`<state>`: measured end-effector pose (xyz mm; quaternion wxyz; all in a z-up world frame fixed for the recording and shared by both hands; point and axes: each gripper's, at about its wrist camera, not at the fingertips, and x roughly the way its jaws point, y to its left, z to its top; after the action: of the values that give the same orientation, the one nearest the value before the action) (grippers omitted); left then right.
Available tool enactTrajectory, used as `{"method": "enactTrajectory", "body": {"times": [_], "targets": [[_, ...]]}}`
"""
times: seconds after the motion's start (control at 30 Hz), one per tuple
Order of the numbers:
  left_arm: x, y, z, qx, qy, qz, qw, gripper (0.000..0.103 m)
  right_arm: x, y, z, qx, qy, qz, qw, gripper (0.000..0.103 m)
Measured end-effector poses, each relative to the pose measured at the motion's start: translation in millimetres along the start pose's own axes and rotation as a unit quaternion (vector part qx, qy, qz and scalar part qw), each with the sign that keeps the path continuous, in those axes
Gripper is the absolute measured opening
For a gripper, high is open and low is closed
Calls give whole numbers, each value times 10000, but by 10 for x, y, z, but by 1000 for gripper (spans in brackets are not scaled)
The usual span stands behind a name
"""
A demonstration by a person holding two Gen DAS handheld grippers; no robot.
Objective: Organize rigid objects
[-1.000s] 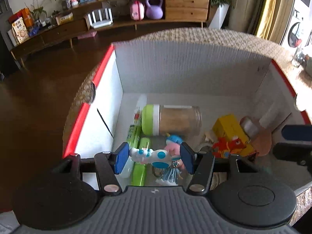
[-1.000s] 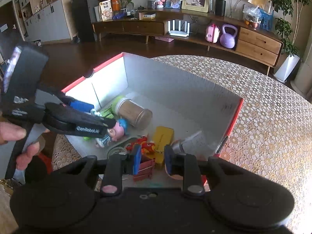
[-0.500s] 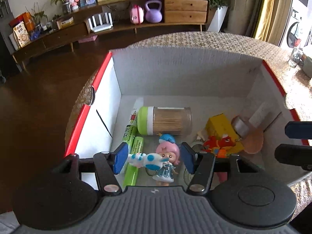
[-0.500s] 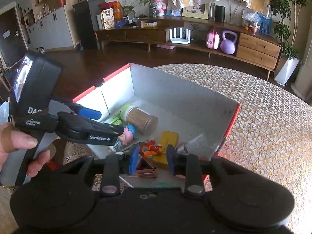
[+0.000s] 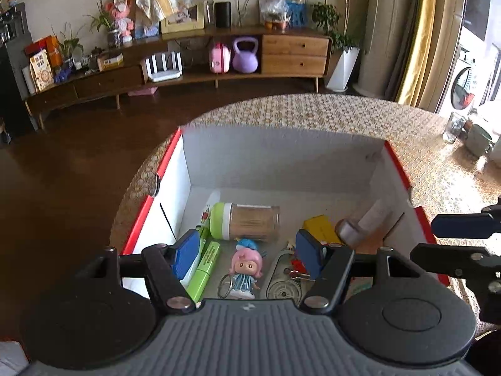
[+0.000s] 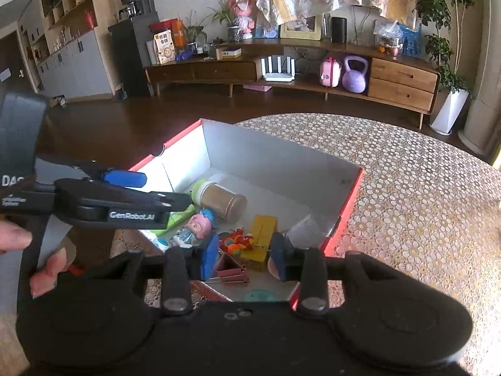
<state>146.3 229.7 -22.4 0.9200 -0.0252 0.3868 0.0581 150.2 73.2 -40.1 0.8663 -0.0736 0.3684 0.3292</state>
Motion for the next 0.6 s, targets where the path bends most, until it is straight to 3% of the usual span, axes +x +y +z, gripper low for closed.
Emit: {"method": "enactTrajectory", "body": {"times": [0.07, 0.2, 0.27, 0.4, 0.5, 0.6], "targets": [[-74, -17, -4, 21, -85, -28, 10000, 68, -43, -2, -8, 0, -56, -4, 10000, 37], [-264, -52, -35, -23, -381, -94, 9992, 82, -136, -15, -40, 47, -155, 53, 9999, 45], [-336, -58, -41, -58, -476, -133, 9988, 82, -187, -19, -53, 51, -223, 83, 9997, 52], [-457, -100, -59, -112, -610, -157, 9980, 82, -293, -27, -73, 61, -381, 157, 9991, 55], [-533, -124, -72, -132, -711, -156, 9973, 82, -387, -37, -94, 87, -567, 262, 9980, 71], [-623, -163, -94, -127, -824, -219, 9963, 82, -459, -47, -118, 80, -673, 311, 9972, 72]]}}
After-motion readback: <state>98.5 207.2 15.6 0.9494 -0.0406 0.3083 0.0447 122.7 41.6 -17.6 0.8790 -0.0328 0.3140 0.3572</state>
